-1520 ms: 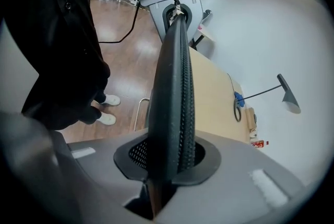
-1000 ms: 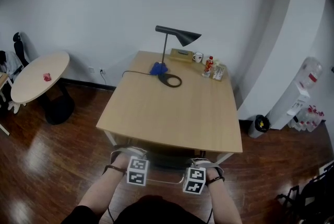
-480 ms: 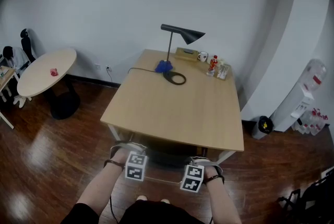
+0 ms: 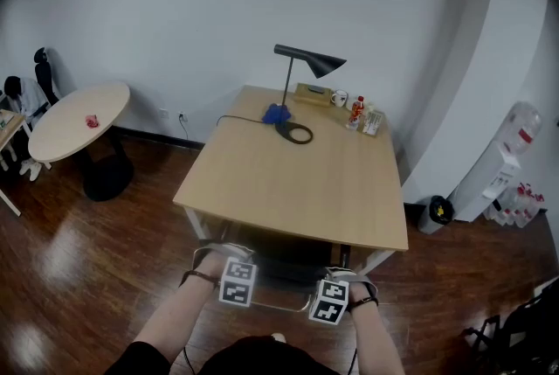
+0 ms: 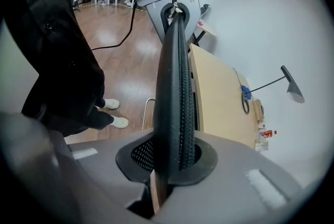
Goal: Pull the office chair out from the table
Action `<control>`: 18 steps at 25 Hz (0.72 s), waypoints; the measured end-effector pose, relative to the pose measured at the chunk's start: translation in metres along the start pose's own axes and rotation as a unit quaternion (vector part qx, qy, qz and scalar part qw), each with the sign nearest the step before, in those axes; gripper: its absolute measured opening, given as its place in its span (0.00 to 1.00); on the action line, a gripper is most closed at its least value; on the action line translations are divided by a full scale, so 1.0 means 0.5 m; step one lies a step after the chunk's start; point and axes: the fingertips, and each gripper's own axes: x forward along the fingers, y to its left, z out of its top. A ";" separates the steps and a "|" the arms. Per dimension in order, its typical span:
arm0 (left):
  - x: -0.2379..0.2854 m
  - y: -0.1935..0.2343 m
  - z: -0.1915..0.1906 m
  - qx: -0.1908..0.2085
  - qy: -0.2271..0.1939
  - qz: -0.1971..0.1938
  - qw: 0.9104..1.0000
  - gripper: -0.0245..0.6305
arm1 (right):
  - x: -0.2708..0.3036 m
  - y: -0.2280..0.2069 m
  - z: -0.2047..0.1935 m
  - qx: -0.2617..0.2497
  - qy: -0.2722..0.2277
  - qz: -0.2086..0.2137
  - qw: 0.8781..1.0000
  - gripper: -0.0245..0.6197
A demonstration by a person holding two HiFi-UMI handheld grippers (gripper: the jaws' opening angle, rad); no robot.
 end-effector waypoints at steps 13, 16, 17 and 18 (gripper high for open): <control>-0.018 -0.049 0.013 -0.002 0.000 0.003 1.000 0.13 | -0.018 0.049 0.001 0.001 0.002 0.003 1.000 0.12; -0.024 -0.058 0.013 -0.003 0.000 0.002 1.000 0.13 | -0.023 0.057 0.004 0.002 0.004 0.005 1.000 0.12; -0.026 -0.061 0.012 -0.003 0.000 0.000 1.000 0.13 | -0.025 0.060 0.006 0.002 0.003 0.005 1.000 0.12; -0.028 -0.065 0.012 -0.004 0.000 -0.002 1.000 0.13 | -0.027 0.063 0.008 0.002 0.003 0.006 1.000 0.12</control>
